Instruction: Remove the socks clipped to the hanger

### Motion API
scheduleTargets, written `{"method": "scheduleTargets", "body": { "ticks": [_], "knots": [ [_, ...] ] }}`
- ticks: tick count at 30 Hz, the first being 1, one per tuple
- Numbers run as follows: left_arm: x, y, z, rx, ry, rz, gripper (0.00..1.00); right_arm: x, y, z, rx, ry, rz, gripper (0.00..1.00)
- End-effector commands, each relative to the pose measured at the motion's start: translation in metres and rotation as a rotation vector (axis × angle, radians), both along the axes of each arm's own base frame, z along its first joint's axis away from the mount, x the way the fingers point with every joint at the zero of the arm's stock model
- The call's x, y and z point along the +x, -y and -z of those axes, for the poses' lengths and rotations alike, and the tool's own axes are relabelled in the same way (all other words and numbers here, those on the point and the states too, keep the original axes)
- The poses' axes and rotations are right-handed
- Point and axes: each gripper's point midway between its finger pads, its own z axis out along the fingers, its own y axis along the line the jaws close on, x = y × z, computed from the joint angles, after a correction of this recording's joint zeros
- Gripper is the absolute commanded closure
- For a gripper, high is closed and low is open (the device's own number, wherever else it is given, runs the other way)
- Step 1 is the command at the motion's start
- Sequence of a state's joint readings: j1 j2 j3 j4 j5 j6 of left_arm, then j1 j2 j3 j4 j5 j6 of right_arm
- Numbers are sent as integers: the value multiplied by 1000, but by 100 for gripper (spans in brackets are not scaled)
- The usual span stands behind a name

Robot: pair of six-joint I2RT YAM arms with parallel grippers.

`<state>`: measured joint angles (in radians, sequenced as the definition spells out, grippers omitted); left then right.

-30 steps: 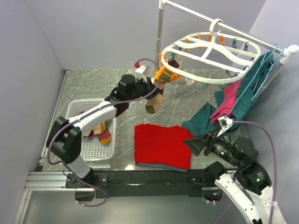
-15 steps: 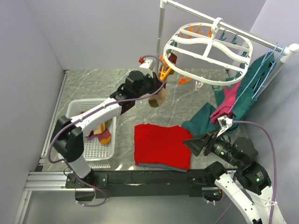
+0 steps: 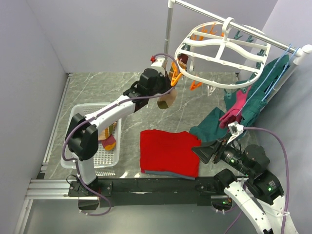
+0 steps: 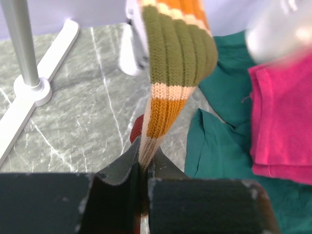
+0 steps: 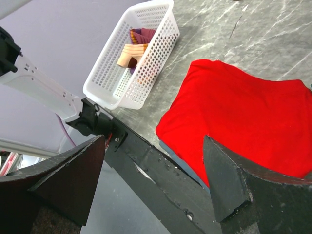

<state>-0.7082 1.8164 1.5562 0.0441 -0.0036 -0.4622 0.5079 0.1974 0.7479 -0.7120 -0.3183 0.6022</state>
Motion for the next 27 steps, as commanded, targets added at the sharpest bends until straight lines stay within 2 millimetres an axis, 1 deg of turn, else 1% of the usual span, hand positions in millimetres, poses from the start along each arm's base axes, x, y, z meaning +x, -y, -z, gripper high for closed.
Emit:
{"method": "scheduleTargets", "body": {
  "ticks": [1,2,3,5,6,8,10,11,12,13,14,15,19,21,23,24,25,26,27],
  "knots": [
    [14,-10,-6,-20,-54,-83,99,-2,4,-13,16,42,11,13],
    [15,-14,-3,-28,-69,-88,99,-3,4,-14,20,45,11,13],
    [16,-20,6,-39,-101,-92,99,-3,4,-13,20,46,11,13],
    [17,-25,7,-58,-110,-98,99,-4,5,-13,20,46,13,13],
    [16,-28,11,-54,-121,-99,99,-4,5,-13,20,46,14,13],
    [14,-31,5,-58,-111,-96,99,-3,4,-12,17,41,11,13],
    [13,-34,4,-56,-107,-100,99,-3,3,-12,19,42,8,13],
    [10,-33,6,-52,-119,-83,99,-2,3,-11,21,40,7,13],
    [10,-32,1,-50,-112,-73,99,-3,2,-11,23,38,1,13],
    [9,-31,1,-45,-117,-60,99,-2,1,-12,26,41,1,13],
    [9,-31,6,-29,-129,-58,99,-2,1,-12,27,40,2,13],
    [8,-31,0,-34,-122,-53,99,-2,1,-12,27,40,2,13],
    [6,-35,8,-39,-161,-24,99,-2,2,-11,26,37,8,13],
    [3,-33,13,-26,-182,16,98,-3,3,-12,29,38,8,13],
    [-2,-25,19,-2,-194,87,99,-3,3,-13,27,39,8,13],
    [-5,-25,24,14,-208,102,99,-3,2,-12,26,36,7,13],
    [-8,-21,23,8,-201,133,99,-2,2,-12,25,35,8,13],
    [-16,-18,25,6,-190,187,99,-3,2,-12,26,36,5,13],
    [-28,-10,22,-15,-186,266,99,-2,1,-10,25,31,4,13]
  ]
}}
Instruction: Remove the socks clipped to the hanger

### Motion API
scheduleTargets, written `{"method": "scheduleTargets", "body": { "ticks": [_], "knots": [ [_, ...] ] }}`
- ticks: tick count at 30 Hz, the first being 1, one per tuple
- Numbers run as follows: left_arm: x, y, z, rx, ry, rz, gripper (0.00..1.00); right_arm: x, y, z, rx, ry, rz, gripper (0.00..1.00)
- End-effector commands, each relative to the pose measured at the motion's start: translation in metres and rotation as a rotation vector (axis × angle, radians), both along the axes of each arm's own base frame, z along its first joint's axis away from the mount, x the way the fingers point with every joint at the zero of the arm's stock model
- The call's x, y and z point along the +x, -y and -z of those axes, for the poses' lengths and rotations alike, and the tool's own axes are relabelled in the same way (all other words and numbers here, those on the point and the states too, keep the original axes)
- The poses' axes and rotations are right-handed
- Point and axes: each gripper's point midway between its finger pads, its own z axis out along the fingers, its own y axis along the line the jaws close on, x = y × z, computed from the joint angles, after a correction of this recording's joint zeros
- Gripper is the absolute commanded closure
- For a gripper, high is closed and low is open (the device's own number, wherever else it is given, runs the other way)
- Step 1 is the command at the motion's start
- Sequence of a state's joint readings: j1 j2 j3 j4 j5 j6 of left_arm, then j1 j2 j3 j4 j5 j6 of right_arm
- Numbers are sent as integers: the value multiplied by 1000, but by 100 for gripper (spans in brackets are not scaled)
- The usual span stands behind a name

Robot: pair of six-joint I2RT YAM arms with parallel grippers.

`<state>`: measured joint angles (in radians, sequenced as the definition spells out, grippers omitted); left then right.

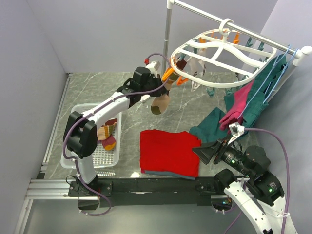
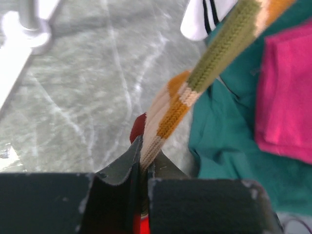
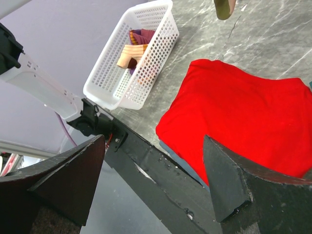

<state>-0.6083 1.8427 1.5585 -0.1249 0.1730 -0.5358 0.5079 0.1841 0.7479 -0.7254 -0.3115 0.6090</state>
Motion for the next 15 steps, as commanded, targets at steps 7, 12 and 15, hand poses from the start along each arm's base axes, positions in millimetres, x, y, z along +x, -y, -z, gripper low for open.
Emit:
{"method": "scheduleTargets", "body": {
  "ticks": [7,12,15],
  "knots": [
    [-65,46,-40,-143,74,441,94,1,-3,-12,33,37,-12,13],
    [-70,59,-25,-149,-2,510,90,1,-2,-11,28,37,-5,13],
    [-73,67,-15,-124,-39,538,89,0,0,-10,24,37,1,13]
  ]
}}
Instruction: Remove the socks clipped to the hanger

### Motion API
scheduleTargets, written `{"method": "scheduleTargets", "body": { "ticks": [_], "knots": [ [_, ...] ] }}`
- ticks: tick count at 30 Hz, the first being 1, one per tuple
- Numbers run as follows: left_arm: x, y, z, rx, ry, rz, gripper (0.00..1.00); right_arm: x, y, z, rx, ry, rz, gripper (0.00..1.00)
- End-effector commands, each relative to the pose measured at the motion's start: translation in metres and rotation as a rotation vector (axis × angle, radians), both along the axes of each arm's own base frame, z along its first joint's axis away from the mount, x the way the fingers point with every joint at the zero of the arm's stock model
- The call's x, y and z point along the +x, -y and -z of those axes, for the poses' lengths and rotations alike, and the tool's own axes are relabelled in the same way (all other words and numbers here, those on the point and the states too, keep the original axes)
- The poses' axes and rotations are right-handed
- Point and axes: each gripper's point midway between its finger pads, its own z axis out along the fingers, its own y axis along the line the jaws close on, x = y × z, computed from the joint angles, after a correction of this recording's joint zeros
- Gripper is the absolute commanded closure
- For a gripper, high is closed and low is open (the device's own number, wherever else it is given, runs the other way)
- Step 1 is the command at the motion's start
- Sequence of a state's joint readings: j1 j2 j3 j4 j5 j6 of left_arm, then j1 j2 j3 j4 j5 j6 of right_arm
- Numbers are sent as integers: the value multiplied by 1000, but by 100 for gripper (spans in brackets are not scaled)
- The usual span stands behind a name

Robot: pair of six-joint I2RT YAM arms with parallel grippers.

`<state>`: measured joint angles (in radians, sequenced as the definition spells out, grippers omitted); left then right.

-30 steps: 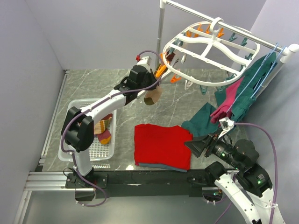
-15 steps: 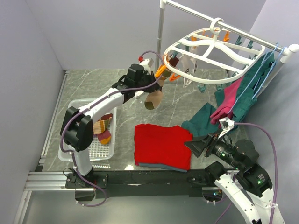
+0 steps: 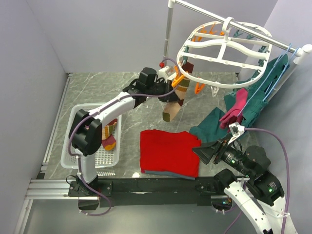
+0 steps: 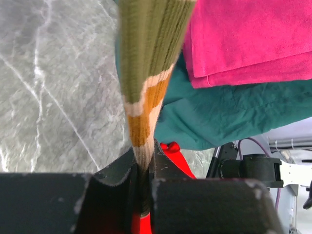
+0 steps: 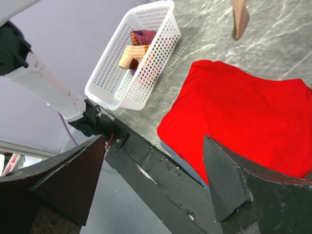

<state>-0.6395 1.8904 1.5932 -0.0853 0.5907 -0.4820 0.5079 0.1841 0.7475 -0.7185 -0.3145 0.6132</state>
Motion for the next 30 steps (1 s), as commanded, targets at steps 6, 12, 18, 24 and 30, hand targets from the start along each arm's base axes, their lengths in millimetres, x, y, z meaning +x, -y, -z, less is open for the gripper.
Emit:
{"method": "scheduleTargets", "body": {
  "ticks": [6,12,18,24,30],
  "knots": [
    [0,21,22,83,-59,67,87,0,1,-8,16,34,5,13],
    [2,21,27,83,-87,49,81,0,1,-9,17,35,5,13],
    [-3,21,20,69,-56,78,52,-1,2,-9,19,37,5,13],
    [1,11,17,89,-18,-3,24,-1,1,-8,22,34,1,13],
    [12,8,2,59,21,-144,24,0,0,-9,19,36,-3,13]
  ]
}}
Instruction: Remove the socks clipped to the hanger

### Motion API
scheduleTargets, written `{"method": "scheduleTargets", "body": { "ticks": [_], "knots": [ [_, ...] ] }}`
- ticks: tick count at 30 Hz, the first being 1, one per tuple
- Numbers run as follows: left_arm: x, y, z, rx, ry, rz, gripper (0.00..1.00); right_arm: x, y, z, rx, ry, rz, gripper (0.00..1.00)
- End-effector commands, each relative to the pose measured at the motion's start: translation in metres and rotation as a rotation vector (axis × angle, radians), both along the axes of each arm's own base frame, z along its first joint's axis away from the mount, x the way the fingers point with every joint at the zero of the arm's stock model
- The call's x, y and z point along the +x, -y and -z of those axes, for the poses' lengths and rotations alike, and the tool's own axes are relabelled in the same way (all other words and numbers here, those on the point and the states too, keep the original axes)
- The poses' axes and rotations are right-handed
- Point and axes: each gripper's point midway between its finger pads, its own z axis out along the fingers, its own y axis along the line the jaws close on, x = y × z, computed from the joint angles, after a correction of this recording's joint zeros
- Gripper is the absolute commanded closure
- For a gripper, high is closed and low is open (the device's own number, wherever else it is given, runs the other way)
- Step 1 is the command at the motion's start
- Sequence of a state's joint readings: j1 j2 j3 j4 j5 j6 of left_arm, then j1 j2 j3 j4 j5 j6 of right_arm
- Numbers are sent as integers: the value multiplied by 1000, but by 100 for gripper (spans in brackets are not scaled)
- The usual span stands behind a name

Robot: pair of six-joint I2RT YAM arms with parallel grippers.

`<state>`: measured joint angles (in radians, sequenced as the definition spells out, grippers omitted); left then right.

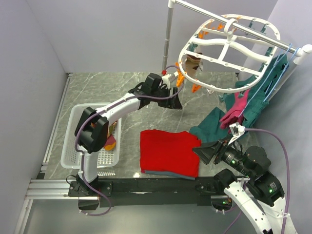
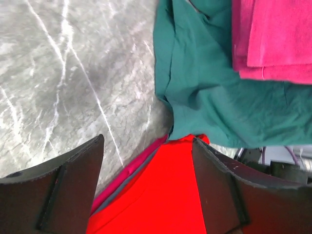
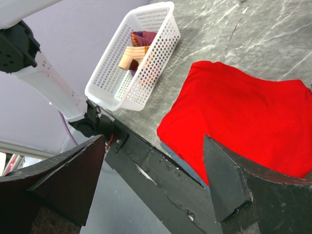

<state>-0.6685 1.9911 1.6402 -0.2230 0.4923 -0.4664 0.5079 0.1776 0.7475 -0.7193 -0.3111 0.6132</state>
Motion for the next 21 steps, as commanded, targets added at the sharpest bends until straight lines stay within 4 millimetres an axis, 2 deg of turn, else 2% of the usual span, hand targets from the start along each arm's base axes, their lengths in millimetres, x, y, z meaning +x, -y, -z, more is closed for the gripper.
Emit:
{"method": "scheduleTargets", "body": {
  "ticks": [1,4,7,9,11,16,21],
  "knots": [
    [12,8,-61,-93,138,-96,24,0,-1,-10,17,32,-5,13],
    [16,16,-57,-115,95,-119,26,-1,0,-11,17,36,-2,13],
    [24,15,-44,-110,52,-166,25,-2,3,-13,14,42,6,13],
    [29,9,-33,-111,7,-181,27,-3,5,-12,11,41,12,13],
    [34,4,-31,-142,-15,-194,27,-3,5,-11,6,43,13,13],
    [30,-10,-20,-104,7,-205,23,-2,3,-8,8,38,6,12],
    [23,-20,-7,-58,15,-195,23,0,-1,-6,16,31,-5,12]
  ]
}}
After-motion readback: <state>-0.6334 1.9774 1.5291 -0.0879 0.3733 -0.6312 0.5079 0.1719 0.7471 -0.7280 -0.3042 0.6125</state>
